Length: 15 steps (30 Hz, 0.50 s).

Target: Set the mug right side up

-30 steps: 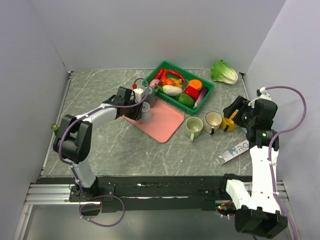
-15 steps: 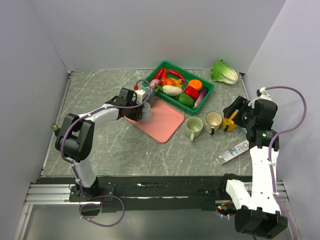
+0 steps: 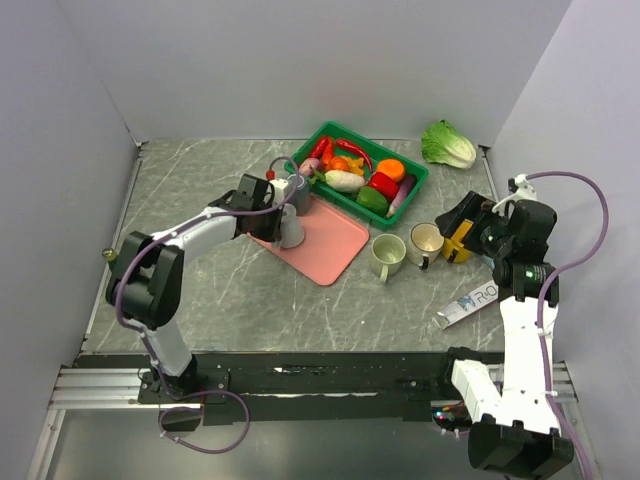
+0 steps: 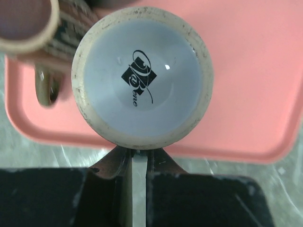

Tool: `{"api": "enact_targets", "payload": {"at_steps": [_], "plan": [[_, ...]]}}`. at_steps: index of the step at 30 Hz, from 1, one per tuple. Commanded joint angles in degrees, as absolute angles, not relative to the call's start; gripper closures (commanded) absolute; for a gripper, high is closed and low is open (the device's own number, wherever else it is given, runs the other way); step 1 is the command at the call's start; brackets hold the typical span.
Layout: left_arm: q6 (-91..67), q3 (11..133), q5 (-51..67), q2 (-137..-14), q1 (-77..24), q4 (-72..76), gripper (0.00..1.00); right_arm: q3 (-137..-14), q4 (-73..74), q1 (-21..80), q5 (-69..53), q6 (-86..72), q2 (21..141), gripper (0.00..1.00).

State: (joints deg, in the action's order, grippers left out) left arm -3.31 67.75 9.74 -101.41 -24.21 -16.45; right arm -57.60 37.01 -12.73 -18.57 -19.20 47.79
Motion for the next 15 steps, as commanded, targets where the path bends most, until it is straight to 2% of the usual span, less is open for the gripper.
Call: {"api": "enact_targets", "payload": {"at_steps": [1,6,9,15], "plan": [[-7.64,69.70,16.85,-91.59,-25.31,-18.98,0.99,-57.92,33.76,-12.57,-28.81,-19.16,46.41,0.00],[-11.41,69.96,26.17,-83.33,-26.98,-18.81,0.99,-55.11,22.72,-12.04,-45.74,-24.06,44.30,0.00],[-16.06,70.31,32.60,-78.67,-27.68,-15.04,0.99,-52.83,13.14,-9.41,-50.96,-29.69,43.33,0.00],[-30.98,71.89,34.73,-72.34,-28.82,-0.46,0.99,-52.38,2.21,3.94,-49.14,-34.98,42.10,0.00]]}}
